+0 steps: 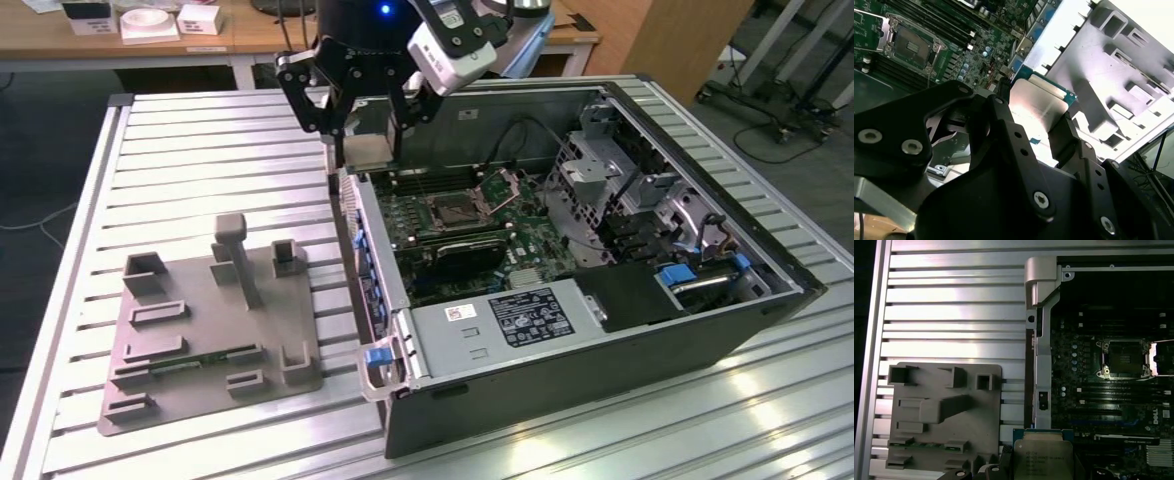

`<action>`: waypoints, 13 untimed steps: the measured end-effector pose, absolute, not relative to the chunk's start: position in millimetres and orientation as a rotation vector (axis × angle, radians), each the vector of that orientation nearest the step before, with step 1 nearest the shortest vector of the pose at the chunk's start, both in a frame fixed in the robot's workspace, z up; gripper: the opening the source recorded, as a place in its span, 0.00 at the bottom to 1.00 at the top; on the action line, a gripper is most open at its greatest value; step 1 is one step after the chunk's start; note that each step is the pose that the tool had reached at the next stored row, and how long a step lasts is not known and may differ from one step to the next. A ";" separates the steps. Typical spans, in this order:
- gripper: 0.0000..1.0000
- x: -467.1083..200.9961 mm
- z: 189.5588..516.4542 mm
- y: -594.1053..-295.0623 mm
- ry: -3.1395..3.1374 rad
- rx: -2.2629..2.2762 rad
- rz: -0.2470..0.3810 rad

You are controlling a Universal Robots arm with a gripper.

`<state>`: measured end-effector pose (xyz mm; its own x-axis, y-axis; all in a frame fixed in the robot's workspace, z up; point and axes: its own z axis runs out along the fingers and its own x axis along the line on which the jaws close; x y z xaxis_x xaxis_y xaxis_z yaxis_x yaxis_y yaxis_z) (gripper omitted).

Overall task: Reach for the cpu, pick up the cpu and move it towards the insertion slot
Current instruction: 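Pick up the cpu and move it towards the insertion slot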

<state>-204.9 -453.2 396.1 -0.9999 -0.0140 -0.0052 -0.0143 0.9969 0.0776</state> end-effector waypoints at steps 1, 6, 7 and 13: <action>0.55 -204.6 396.1 -453.2 3.135 -0.022 0.122; 0.55 -203.0 396.1 -453.2 3.135 -0.022 0.122; 0.55 -202.6 396.1 -453.2 3.135 -0.022 0.122; 0.55 -201.0 396.1 -453.2 3.135 -0.022 0.122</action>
<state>-201.0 -453.2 396.1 -0.9999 -0.0140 -0.0052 -0.0144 0.9969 0.0776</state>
